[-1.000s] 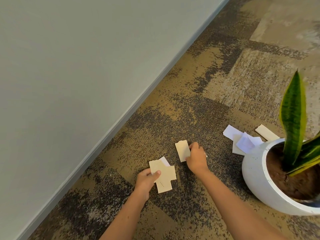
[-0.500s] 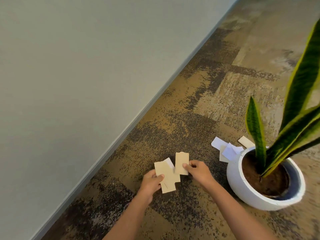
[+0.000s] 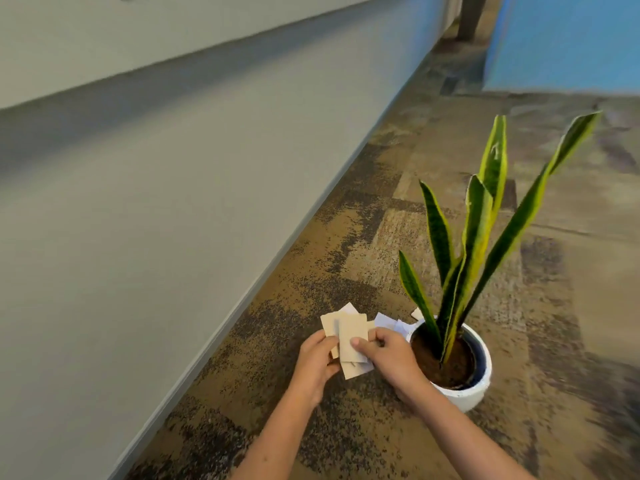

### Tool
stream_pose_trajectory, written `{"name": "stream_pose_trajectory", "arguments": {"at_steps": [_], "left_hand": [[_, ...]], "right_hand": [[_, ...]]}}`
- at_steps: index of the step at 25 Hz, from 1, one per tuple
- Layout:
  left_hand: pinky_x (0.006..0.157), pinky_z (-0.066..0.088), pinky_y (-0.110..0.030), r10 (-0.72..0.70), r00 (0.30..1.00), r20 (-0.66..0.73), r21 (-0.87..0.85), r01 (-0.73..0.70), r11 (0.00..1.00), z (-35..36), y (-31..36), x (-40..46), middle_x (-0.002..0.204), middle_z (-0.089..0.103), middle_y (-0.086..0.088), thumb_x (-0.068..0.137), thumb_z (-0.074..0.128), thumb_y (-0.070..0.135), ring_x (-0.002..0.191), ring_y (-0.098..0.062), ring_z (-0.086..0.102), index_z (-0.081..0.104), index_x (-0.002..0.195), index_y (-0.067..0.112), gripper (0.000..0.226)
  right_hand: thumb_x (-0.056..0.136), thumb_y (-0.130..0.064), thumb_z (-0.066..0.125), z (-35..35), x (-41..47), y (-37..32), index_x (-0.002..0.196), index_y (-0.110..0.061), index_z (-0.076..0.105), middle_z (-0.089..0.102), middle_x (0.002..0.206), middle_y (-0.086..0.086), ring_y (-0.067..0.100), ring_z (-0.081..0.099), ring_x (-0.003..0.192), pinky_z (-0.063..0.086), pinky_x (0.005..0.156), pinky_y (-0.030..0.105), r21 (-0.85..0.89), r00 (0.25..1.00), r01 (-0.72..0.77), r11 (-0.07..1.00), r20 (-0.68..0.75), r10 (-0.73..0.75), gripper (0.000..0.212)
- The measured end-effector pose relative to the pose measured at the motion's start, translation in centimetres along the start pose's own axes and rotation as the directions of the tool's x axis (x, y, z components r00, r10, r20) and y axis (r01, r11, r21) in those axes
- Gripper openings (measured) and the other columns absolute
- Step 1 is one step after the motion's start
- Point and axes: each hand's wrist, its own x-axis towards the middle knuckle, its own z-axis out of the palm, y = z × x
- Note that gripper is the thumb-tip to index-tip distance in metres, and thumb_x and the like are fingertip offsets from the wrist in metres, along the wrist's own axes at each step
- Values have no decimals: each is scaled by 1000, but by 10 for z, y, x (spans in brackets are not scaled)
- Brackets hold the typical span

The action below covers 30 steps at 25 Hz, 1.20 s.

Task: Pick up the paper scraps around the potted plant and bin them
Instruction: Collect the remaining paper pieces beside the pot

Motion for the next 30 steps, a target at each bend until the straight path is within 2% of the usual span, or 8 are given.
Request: {"name": "stream_pose_trajectory", "arguments": {"at_steps": [4,8,12,15,22,24,26,30], "left_hand": [[62,57,-31,66,993,97,77,-74,994,39,15,-40,98,75,-8,92,48,7,88,-21,72,69,106,17,27],[67,59,-32,115,969,218,164,-152,975,82,21,-77,101,74,-6,95,50,14,93,-20,71,67,110,18,23],[75,60,-32,157,937,311,250,-240,938,137,23,-103,108,71,0,92,59,16,98,-16,69,62,113,20,22],[76,58,-29,177,907,383,306,-305,902,180,17,-118,104,71,4,91,60,12,97,-12,68,60,113,20,24],[86,56,-44,119,835,536,336,-341,878,280,-21,-148,108,70,-7,91,60,13,97,-22,68,59,114,15,22],[76,57,-34,90,815,573,374,-358,856,303,-36,-153,102,70,-8,91,60,16,87,-18,67,55,113,17,23],[71,54,-28,71,791,608,465,-427,776,318,-54,-154,96,71,-6,90,61,19,85,-15,67,53,114,21,25],[67,48,-17,72,767,638,634,-576,516,312,-89,-147,82,67,11,89,60,22,74,2,62,59,100,32,15]], "right_hand": [[78,-26,75,-45,-40,-10,73,-16,50,61,82,9,22,57,79,41,65,34,154,995,17,988,-104,-1,28],[76,-16,77,-95,-78,-12,94,-22,47,71,90,9,24,68,77,50,52,28,334,988,6,942,-149,47,35],[75,-6,77,-151,-110,-10,110,-17,50,72,96,12,27,71,86,60,67,40,432,975,-1,902,-198,96,46],[76,-1,75,-193,-133,-3,107,-5,59,71,102,15,27,71,91,60,75,42,471,978,-16,882,-177,113,34],[77,3,72,-282,-186,33,94,-10,62,70,101,15,26,70,88,60,66,36,480,914,22,877,-365,177,24],[77,2,71,-315,-195,45,91,-11,62,70,102,15,26,68,89,60,71,41,453,857,50,890,-477,195,21],[79,-3,69,-355,-203,58,93,-9,62,68,100,13,27,65,91,56,77,46,319,731,23,948,-652,202,17],[78,-5,61,-428,-225,95,84,-6,60,63,82,11,32,61,81,39,54,33,-31,406,-288,957,-909,93,6]]}}
